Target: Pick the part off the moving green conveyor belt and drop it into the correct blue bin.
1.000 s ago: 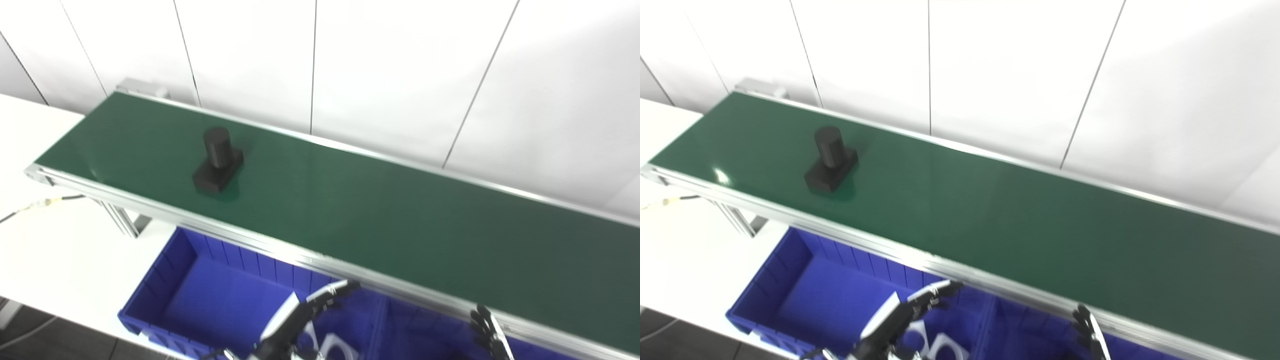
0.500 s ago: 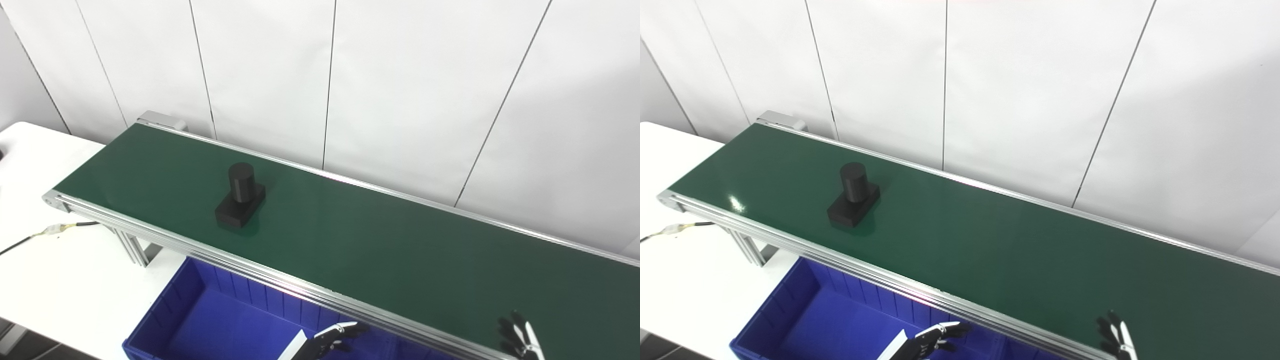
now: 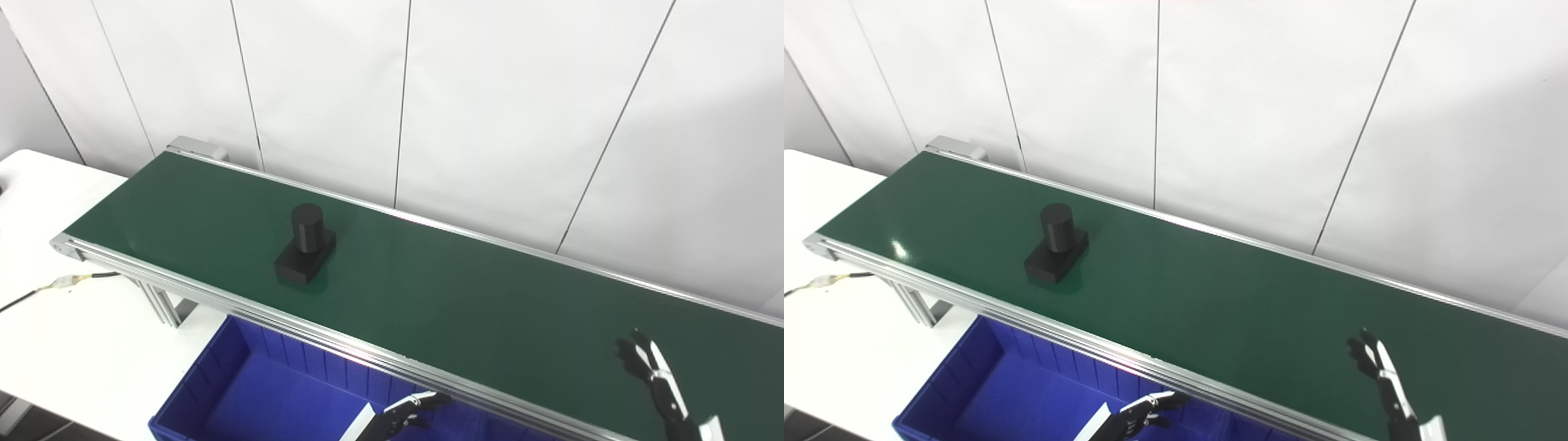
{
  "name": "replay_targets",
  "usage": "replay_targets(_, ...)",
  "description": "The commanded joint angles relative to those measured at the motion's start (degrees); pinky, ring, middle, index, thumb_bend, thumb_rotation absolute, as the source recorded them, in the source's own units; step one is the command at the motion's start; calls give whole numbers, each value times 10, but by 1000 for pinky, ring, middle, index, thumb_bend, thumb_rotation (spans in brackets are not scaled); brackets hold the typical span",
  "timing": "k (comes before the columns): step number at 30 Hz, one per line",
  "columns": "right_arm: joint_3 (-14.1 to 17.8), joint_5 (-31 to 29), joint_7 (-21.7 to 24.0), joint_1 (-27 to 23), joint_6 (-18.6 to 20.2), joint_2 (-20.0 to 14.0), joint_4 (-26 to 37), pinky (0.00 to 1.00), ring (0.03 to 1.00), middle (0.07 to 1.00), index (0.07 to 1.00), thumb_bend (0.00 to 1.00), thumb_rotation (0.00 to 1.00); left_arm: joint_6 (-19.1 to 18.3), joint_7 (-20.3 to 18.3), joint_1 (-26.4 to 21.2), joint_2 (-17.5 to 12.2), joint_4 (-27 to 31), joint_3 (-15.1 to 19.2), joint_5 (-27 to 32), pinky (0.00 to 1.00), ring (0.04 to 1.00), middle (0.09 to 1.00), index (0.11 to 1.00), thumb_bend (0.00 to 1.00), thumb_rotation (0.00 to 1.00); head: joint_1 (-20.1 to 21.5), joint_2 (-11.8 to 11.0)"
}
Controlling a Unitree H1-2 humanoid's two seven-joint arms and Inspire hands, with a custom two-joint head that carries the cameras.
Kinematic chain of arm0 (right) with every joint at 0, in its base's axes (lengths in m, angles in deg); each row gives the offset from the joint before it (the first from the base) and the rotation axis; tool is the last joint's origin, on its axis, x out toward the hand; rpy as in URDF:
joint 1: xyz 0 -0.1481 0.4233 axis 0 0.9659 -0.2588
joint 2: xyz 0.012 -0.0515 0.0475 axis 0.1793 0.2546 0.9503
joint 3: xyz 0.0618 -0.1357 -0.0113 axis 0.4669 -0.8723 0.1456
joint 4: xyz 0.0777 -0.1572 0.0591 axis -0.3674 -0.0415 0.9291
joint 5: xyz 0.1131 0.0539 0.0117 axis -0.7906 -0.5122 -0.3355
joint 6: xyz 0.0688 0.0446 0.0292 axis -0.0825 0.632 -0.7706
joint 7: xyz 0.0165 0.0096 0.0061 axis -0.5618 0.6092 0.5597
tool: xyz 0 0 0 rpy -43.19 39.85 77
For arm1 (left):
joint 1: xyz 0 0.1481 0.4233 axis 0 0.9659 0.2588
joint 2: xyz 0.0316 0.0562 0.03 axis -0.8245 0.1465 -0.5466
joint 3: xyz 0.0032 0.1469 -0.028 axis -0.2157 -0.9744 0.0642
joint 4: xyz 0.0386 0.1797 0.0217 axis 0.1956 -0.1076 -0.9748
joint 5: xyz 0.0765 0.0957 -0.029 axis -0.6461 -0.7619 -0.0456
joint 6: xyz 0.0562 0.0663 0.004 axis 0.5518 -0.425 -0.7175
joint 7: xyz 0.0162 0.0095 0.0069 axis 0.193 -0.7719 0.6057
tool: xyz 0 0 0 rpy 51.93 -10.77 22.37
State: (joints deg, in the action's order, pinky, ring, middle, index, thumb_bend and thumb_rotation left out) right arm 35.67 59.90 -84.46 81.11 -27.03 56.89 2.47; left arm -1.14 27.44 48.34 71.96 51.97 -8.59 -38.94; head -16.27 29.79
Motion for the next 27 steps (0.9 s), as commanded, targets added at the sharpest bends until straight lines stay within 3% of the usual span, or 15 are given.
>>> replay_targets(1, 15, -2, 21, -26, -15, 10, 22, 778, 838, 877, 933, 913, 633, 22, 10, -4, -2, 15, 2, 4, 777, 868, 890, 831, 1000, 163, 4, 3)
replay_targets(8, 37, -5, 84, -74, 36, 44, 27, 767, 826, 864, 917, 911, 580, 22, 12, -3, -3, 15, 7, 2, 784, 873, 893, 837, 998, 184, 23, 10)
replay_targets(12, 38, 15, 129, -114, 114, 65, 44, 737, 815, 860, 912, 905, 564, 22, 18, -5, -4, 13, 7, -6, 800, 884, 901, 838, 985, 202, 38, 18)
replay_targets(18, 35, 37, 168, -157, 195, 94, 49, 737, 817, 863, 909, 917, 545, 22, 19, -7, -2, 11, 9, -5, 810, 890, 902, 837, 981, 225, 49, 19)
replay_targets(27, 23, 92, 193, -219, 243, 121, 8, 667, 789, 851, 908, 923, 583, 22, 32, -18, -3, -2, 1, -6, 808, 891, 910, 854, 963, 263, 75, 24)
